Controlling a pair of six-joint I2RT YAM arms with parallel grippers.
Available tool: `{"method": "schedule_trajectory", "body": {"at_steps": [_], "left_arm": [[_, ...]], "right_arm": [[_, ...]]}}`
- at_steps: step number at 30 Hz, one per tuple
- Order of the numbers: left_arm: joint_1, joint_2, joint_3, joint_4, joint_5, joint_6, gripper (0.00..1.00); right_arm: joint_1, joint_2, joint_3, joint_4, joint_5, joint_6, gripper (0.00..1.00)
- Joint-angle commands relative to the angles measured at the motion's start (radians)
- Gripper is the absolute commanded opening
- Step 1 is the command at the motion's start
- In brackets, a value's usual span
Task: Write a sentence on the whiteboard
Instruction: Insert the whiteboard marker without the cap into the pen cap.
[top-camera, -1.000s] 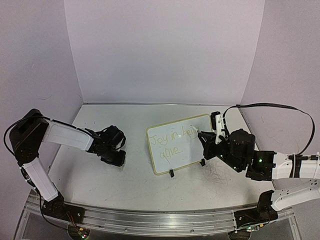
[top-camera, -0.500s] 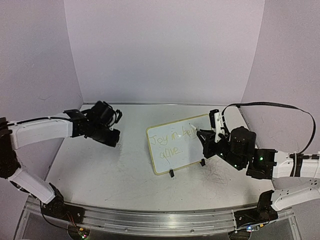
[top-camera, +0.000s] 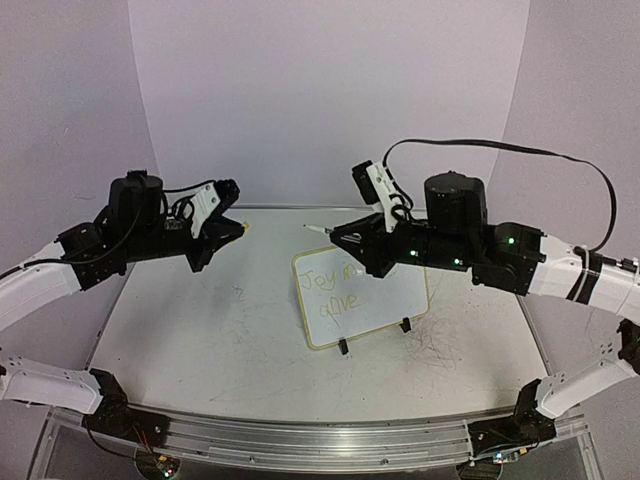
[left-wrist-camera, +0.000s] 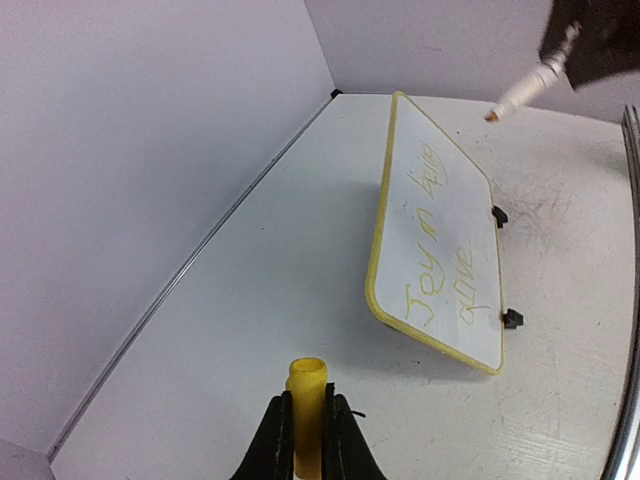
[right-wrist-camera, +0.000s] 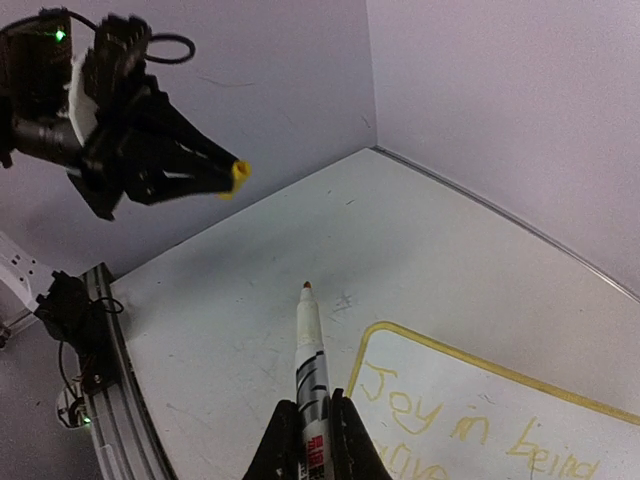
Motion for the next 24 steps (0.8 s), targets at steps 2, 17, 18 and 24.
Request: {"method": "schedule_trajectory", "body": {"at_steps": [2, 17, 18, 24], "left_arm": [[-0.019, -0.059, -0.157, 0.266, 0.125, 0.291, 0.0], [-0.17, -0.139, -0.343, 0.369, -0.05, 0.445, 0.0], [-0.174, -0.14, -0.345, 0.37, -0.055, 0.447, 0.0], [-0.188, -0.131, -0.35, 0.37, -0.073, 0.452, 0.0]], "right_arm": [[0.001, 0.092, 0.165, -0.224, -0.163, 0.129, 0.0], [0.001, 0.335, 0.419, -0.363, -0.303, 0.233, 0.0], [0.001, 0.339, 0.42, -0.363, -0.304, 0.232, 0.0], [0.001, 0.339, 0.42, -0.362, -0.306, 0.229, 0.0]]}}
